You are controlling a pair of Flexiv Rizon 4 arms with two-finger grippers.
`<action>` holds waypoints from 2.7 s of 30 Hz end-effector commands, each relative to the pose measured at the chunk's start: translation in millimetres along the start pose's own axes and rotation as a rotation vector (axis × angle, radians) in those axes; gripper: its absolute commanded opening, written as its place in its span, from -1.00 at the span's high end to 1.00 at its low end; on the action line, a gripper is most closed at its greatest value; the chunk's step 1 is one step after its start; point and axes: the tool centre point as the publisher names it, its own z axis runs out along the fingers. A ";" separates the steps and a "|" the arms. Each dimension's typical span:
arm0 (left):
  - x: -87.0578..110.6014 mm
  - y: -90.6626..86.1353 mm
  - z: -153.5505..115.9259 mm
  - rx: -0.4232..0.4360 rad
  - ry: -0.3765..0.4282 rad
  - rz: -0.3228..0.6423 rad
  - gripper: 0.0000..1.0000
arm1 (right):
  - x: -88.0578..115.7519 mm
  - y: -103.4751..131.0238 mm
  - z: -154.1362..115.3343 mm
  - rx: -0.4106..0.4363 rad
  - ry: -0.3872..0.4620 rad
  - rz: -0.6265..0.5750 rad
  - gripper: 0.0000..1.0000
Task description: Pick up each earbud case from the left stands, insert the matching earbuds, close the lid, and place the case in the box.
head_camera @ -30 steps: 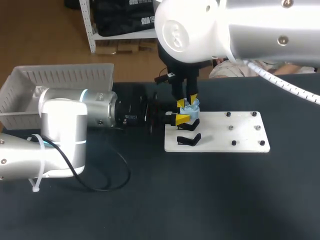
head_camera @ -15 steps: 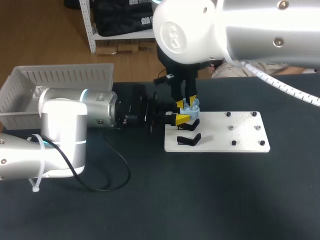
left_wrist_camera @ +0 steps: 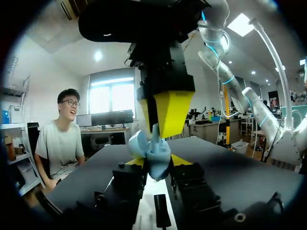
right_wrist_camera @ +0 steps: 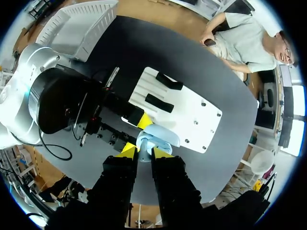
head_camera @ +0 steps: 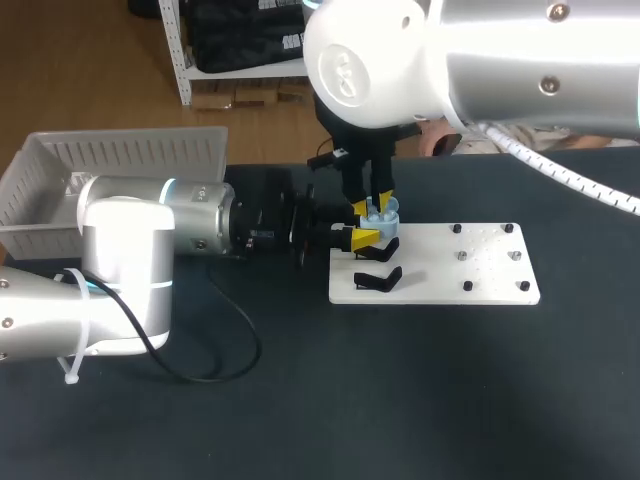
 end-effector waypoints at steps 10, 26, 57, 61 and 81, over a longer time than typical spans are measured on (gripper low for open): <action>1.2 -0.2 0.3 -0.002 -0.004 0.004 1.00 | -5.1 -0.8 4.9 0.003 0.016 -0.005 1.00; 1.2 -0.2 0.3 -0.002 -0.004 0.004 1.00 | -3.3 -1.1 6.3 0.026 0.013 -0.013 0.31; 1.2 -0.2 0.3 -0.002 -0.004 0.004 1.00 | -28.7 -68.0 0.9 -0.044 -0.114 0.320 -1.00; 1.2 -0.2 0.3 -0.002 -0.004 0.004 1.00 | -26.9 -71.6 8.4 -0.049 -0.101 0.334 -1.00; 1.2 -0.2 0.3 -0.002 -0.004 0.004 1.00 | -3.4 -81.6 -5.1 -0.029 -0.199 0.402 -1.00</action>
